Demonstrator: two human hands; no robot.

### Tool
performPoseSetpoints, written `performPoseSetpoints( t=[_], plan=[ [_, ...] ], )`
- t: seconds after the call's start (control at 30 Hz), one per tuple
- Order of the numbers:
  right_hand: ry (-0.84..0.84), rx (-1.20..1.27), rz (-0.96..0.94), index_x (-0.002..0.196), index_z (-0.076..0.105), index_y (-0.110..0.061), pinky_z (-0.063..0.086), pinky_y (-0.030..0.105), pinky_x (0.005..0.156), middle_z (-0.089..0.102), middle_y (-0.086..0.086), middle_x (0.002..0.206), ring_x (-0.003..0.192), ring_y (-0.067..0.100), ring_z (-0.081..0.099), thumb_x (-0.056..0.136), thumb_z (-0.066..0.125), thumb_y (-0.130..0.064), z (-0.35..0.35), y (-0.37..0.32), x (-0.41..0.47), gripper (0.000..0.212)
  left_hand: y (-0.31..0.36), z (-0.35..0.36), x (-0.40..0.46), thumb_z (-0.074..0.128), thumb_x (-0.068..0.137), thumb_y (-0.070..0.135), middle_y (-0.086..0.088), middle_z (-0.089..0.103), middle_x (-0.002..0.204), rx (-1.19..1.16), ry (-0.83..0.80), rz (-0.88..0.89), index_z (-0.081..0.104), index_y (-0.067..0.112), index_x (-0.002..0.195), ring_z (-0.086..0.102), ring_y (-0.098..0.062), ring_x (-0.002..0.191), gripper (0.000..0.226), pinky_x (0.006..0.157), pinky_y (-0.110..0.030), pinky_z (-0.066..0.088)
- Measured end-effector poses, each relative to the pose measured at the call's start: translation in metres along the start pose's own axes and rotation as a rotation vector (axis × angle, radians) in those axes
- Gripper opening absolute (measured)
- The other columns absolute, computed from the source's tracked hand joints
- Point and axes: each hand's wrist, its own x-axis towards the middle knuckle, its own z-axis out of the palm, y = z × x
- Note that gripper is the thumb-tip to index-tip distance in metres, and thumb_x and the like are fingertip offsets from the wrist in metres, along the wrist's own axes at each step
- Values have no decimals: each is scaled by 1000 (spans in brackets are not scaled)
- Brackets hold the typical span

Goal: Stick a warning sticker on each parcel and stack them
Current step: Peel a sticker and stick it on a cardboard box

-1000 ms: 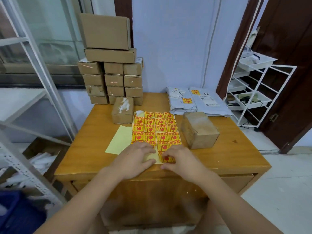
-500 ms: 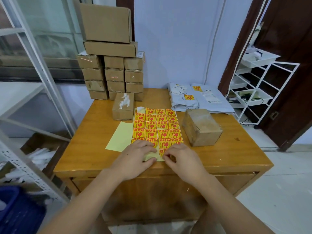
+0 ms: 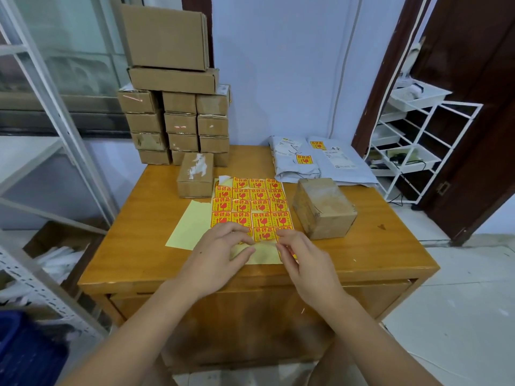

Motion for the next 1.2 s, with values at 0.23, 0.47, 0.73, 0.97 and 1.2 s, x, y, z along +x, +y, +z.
performPoseSetpoints(
  t=[0.23,0.47,0.73,0.97,1.2],
  plan=[
    [167,-137,-194,100,72,-11,58,28,64,68,3,115,95,17,69,98,64,-20,-3,0,9,12,37,-1,14,57,96,58,6,66,81,-388,108,-222,73,28,81,58,-8,83,37,74,-33,48],
    [118,-43,-136,111,74,-12,53,27,85,62,5,126,107,20,60,98,65,-29,-14,15,6,23,49,3,28,66,99,32,0,65,78,-520,89,-244,69,28,75,56,-12,74,24,70,-30,46],
    [160,475,348,108,72,-31,57,27,79,70,-13,100,90,9,67,92,73,-11,-66,30,47,25,85,3,66,59,103,32,6,56,71,-502,49,-135,63,23,79,46,-4,62,26,60,-22,37],
    [178,603,500,88,71,-21,54,24,71,73,-9,83,80,9,69,87,77,-5,-96,69,81,17,116,4,122,71,97,27,3,73,87,-591,3,-159,68,15,97,59,-2,67,12,58,-17,44],
    [105,475,555,82,73,-27,57,26,79,75,-6,84,82,10,72,88,74,-3,-97,104,124,24,119,14,165,74,92,33,7,71,83,-370,53,-207,53,30,115,62,-10,72,32,59,-28,41]
  ],
)
